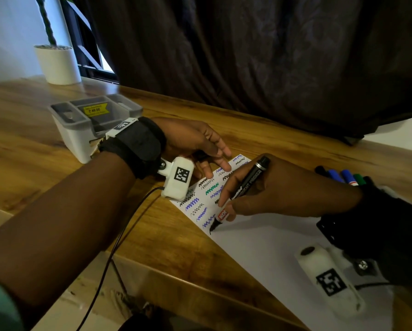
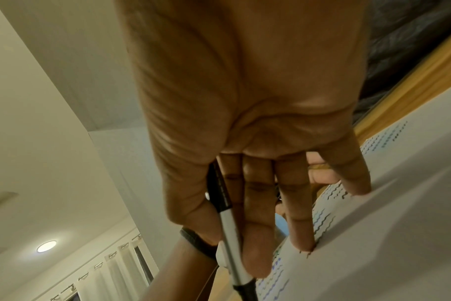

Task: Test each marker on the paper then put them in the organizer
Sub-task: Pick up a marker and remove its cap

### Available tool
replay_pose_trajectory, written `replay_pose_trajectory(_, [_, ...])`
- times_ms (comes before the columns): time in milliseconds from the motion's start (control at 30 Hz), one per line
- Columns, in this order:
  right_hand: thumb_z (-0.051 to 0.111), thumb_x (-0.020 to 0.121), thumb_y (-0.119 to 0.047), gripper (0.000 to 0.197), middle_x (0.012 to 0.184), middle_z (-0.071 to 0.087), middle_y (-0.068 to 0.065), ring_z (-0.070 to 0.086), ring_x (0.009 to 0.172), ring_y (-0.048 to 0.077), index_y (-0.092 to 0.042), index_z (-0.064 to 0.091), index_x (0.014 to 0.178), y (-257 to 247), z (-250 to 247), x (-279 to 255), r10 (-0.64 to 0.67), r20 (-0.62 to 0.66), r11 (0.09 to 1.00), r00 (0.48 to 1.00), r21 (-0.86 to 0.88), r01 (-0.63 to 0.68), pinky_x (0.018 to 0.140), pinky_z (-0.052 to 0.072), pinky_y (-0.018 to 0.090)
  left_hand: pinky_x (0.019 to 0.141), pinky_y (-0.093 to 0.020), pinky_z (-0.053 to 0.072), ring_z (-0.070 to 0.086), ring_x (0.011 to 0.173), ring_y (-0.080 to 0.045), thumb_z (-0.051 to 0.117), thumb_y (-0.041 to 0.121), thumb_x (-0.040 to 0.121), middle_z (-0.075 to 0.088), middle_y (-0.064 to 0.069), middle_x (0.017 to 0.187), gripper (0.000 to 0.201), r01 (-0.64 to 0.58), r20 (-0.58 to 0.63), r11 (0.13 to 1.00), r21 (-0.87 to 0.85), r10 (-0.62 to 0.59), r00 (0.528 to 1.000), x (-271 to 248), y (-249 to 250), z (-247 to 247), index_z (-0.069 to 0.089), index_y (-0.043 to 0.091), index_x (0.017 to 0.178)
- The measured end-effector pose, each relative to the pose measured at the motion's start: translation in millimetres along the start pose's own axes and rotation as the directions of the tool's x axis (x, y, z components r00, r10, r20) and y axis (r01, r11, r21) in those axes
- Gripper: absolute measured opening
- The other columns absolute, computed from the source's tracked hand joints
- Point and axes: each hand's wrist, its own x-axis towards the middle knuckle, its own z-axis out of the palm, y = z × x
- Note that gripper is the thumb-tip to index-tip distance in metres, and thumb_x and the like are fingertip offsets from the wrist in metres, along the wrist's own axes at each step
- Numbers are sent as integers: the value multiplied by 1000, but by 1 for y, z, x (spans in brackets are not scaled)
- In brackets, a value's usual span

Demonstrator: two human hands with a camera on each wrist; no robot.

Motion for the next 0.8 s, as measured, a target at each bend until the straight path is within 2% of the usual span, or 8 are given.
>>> replay_pose_trajectory(133, [79, 85, -5, 11, 90, 81, -5, 76, 89, 2, -5, 79, 96, 0, 0, -1, 9, -5, 999, 1000, -37, -9, 75, 55, 10, 61, -28, 60, 74, 79, -19, 48, 8, 102, 73, -11, 119, 34, 2, -2, 1000, -9, -2, 1000, 0, -1, 1, 53, 7, 135])
replay_pose_trajectory(200, [79, 85, -5, 10, 91, 81, -3, 76, 90, 3, -5, 79, 94, 1, 1, -1, 1, -25, 1000, 1000, -25, -2, 75, 55, 10, 61, -29, 60, 74, 79, -20, 48, 8, 102, 73, -11, 118, 34, 2, -5, 1000, -9, -2, 1000, 0, -1, 0, 53, 7, 135])
replay_pose_trajectory(300, [77, 85, -1, 11, 87, 82, -2, 77, 86, 7, 1, 78, 96, 0, 1, -1, 12, -25, 1000, 1000, 26, -11, 73, 56, 11, 62, -30, 61, 74, 80, -20, 48, 8, 102, 72, -11, 119, 34, 2, -4, 1000, -8, -2, 1000, 1, -2, 0, 53, 6, 136])
replay_pose_trajectory(400, [76, 85, 1, 12, 81, 80, -9, 77, 82, 5, 4, 76, 97, -1, 1, -1, 24, -15, 999, 1000, 24, -23, 71, 55, 10, 66, -32, 62, 73, 79, -21, 48, 8, 102, 72, -12, 120, 35, 3, 2, 1000, -19, -3, 1000, 1, -2, 0, 52, 6, 136])
replay_pose_trajectory(467, [76, 85, 0, 11, 82, 81, -10, 77, 84, 4, 2, 77, 95, -1, 2, 0, 23, -29, 1000, 999, 17, -22, 71, 55, 9, 65, -31, 62, 73, 79, -20, 48, 8, 102, 72, -12, 121, 35, 4, -4, 1000, -13, -4, 1000, 1, -1, 0, 52, 6, 137])
replay_pose_trajectory(567, [77, 84, 1, 7, 86, 82, -4, 77, 87, 8, 0, 78, 91, -1, 2, 0, 13, -53, 1000, 999, 30, -11, 72, 55, 10, 64, -31, 61, 73, 79, -20, 47, 8, 102, 71, -12, 121, 35, 3, -3, 1000, -15, -3, 1000, 1, -1, 0, 52, 5, 136])
replay_pose_trajectory(700, [76, 84, 2, 8, 78, 80, -9, 77, 83, 8, 3, 77, 92, 0, 2, 0, 23, -44, 1000, 999, 18, -23, 71, 55, 11, 66, -33, 62, 73, 81, -21, 48, 8, 102, 71, -12, 121, 34, 4, 0, 1000, -13, -4, 1000, 2, -2, 0, 53, 6, 135])
replay_pose_trajectory(800, [77, 84, 1, 5, 80, 81, -6, 77, 84, 7, -3, 78, 87, 0, 2, 1, 18, -60, 1000, 998, 24, -17, 74, 56, 12, 66, -33, 62, 73, 81, -21, 48, 8, 102, 70, -14, 123, 34, 4, -2, 1000, -13, -4, 1000, 1, -2, 0, 53, 6, 135])
